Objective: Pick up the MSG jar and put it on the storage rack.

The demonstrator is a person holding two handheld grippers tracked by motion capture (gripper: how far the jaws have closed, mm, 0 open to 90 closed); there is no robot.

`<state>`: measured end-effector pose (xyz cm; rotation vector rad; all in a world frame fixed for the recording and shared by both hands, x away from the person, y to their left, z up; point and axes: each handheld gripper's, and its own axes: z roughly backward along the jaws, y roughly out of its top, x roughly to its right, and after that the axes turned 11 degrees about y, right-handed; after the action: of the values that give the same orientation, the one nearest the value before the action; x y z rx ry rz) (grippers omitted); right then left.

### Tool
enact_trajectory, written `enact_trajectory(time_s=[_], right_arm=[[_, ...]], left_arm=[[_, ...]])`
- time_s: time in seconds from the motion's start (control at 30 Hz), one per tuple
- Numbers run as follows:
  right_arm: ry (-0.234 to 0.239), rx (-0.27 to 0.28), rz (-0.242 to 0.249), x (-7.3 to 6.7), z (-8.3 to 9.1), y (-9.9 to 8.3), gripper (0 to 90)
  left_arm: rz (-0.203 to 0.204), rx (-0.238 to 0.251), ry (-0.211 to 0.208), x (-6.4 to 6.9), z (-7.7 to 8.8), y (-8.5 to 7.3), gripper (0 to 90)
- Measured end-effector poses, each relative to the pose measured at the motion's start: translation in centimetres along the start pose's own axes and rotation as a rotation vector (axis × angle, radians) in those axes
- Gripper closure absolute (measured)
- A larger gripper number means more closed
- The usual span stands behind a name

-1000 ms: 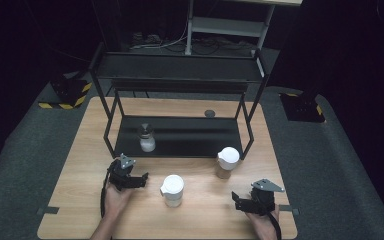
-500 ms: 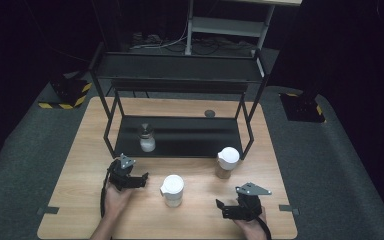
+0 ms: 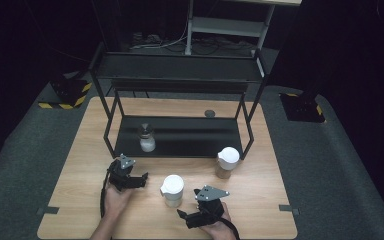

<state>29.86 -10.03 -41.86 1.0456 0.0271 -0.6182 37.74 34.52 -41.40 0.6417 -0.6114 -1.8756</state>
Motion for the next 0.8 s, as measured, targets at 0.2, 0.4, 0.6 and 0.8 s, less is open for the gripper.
enact_trajectory(time_s=[0.2, 0.4, 0.6, 0.8], right_arm=[[-0.024, 0.004, 0.003, -0.8, -1.3, 0.1, 8.2], [-0.040, 0.002, -0.004, -0.7, -2.3, 0.6, 8.4], [-0.054, 0.016, -0.010, -0.7, -1.9, 1.8, 8.7], [-0.058, 0.009, -0.016, -0.9, -2.7, 1.9, 8.8]], left_arm=[[-0.002, 0.000, -0.001, 0.0, 0.0, 0.0, 9.9], [-0.003, 0.000, 0.000, 0.0, 0.0, 0.0, 9.8], [0.000, -0.002, -0.003, 0.0, 0.0, 0.0, 9.4], [-0.004, -0.002, -0.001, 0.0, 0.0, 0.1, 9.2]])
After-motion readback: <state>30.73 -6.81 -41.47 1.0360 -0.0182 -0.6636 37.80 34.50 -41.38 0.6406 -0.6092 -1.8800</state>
